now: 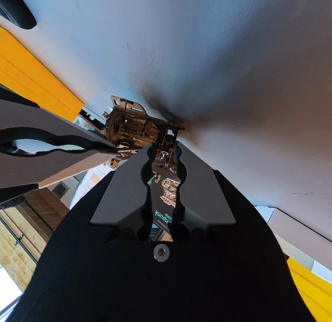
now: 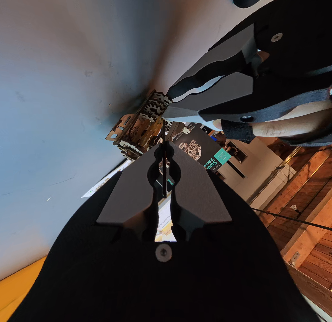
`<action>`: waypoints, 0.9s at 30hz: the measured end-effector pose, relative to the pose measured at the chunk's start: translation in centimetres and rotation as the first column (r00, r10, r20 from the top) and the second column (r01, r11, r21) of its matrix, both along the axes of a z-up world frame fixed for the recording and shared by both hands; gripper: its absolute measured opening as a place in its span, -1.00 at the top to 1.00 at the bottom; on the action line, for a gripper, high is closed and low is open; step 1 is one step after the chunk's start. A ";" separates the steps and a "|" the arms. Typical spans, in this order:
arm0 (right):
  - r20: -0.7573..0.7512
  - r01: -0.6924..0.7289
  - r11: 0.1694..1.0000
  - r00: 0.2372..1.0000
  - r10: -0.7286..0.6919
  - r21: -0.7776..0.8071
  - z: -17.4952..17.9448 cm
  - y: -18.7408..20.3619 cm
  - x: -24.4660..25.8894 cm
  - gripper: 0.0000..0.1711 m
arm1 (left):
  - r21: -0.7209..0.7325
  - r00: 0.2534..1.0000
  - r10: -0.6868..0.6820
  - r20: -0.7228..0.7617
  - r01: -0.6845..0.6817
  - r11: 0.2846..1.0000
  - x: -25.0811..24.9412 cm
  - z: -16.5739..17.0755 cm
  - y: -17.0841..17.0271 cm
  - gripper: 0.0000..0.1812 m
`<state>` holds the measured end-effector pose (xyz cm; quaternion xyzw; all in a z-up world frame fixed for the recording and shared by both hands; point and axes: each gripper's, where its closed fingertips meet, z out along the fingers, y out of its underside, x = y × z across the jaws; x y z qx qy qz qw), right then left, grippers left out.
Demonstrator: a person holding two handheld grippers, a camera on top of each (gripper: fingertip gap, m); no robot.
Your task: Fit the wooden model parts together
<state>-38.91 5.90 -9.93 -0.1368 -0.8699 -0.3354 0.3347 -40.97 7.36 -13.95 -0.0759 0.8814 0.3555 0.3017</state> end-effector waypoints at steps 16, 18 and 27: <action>-0.009 0.022 1.000 1.000 -0.022 -0.002 0.2 0.1 0.1 0.98 | 0.005 1.000 -0.009 0.003 0.009 1.000 -0.1 0.1 -0.1 0.80; -0.027 0.075 0.997 0.997 -0.076 -0.021 0.3 0.3 0.4 0.99 | 0.005 1.000 -0.006 0.005 0.006 1.000 -0.1 0.2 -0.1 0.80; -0.034 0.141 0.988 0.989 -0.143 -0.062 0.8 -0.9 1.4 0.98 | 0.010 1.000 -0.006 0.002 0.006 1.000 -0.1 0.2 0.0 0.80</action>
